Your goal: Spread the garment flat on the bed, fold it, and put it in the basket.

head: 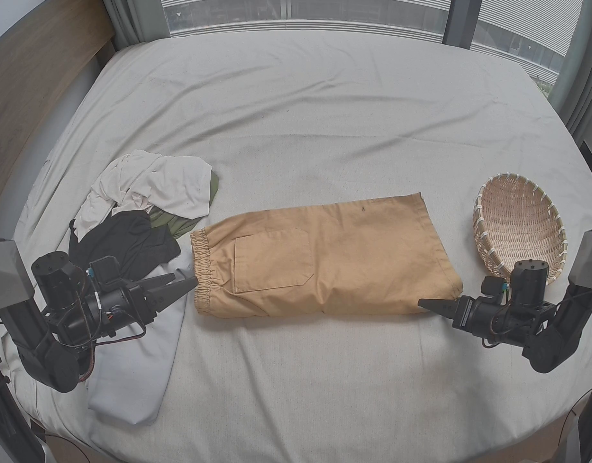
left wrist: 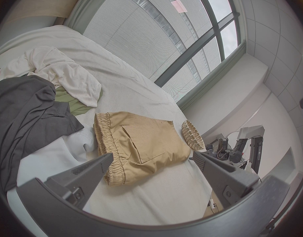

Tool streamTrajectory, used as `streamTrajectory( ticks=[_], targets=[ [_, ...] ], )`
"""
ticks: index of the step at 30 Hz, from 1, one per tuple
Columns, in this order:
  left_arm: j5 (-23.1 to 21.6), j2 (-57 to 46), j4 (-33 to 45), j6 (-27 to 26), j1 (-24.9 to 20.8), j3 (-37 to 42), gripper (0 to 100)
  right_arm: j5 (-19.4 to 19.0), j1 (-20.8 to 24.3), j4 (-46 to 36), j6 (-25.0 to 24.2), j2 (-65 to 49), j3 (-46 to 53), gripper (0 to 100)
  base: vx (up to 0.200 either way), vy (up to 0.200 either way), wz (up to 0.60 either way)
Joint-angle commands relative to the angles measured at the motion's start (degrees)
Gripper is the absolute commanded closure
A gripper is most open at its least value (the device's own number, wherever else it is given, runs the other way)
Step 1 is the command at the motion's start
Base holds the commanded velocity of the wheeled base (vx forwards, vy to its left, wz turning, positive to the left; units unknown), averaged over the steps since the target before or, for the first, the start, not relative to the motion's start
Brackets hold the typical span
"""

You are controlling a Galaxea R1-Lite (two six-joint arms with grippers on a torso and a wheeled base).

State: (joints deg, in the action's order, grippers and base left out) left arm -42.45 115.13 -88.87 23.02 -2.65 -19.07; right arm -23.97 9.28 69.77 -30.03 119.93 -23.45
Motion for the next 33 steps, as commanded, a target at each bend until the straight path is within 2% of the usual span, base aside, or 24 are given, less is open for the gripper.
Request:
streamTrajectory(
  ticks=[1, 4, 8, 11, 12, 16, 21, 26, 33],
  targets=[
    [0.00, 0.10, 0.01, 0.10, 0.10, -0.18, 0, 0.59, 1.53, -0.16, -2.05, 4.52, -3.97, 0, 0.000, 0.000, 0.00],
    [0.00, 0.10, -0.08, 0.36, 0.18, -0.18, 0, 1.03, 1.62, -0.07, -2.67, 6.02, -5.72, 0, 0.000, 0.000, 0.00],
    [0.00, 0.18, -0.08, 0.36, 0.27, -0.01, 0, 4.72, 1.89, 0.99, -2.85, 9.18, -8.71, 0, 0.000, 0.000, 0.00],
    [0.00, 0.27, -0.08, 0.36, 0.36, -0.01, 0, 4.89, 1.89, 2.04, -3.02, 9.88, -9.15, 0, 0.000, 0.000, 0.00],
    [0.00, 0.45, -0.08, 0.36, 0.36, -0.09, 0, 5.07, 2.41, 5.47, -4.43, 11.38, -10.12, 0, 0.000, 0.000, 0.00],
    [0.00, 0.54, -0.08, 0.36, 0.27, -0.18, 0, 5.25, 2.41, 10.74, -6.36, 12.78, -11.35, 0, 0.000, 0.000, 0.00],
    [-0.09, 0.54, -0.08, 0.36, 0.27, -0.01, 0, 5.42, 2.41, 11.71, -6.62, 13.31, -13.37, 0, 0.000, 0.000, 0.00],
    [-0.09, 0.54, -0.08, 0.36, 0.27, -0.18, 0, 8.32, 3.38, 13.55, -6.89, 14.63, -15.22, 0, 0.000, 0.000, 0.00],
    [-0.09, 0.62, -0.08, 0.36, 0.27, -0.18, 0, 8.41, 3.99, 14.34, -6.98, 15.68, -15.83, 0, 0.000, 0.000, 0.00]
  ],
)
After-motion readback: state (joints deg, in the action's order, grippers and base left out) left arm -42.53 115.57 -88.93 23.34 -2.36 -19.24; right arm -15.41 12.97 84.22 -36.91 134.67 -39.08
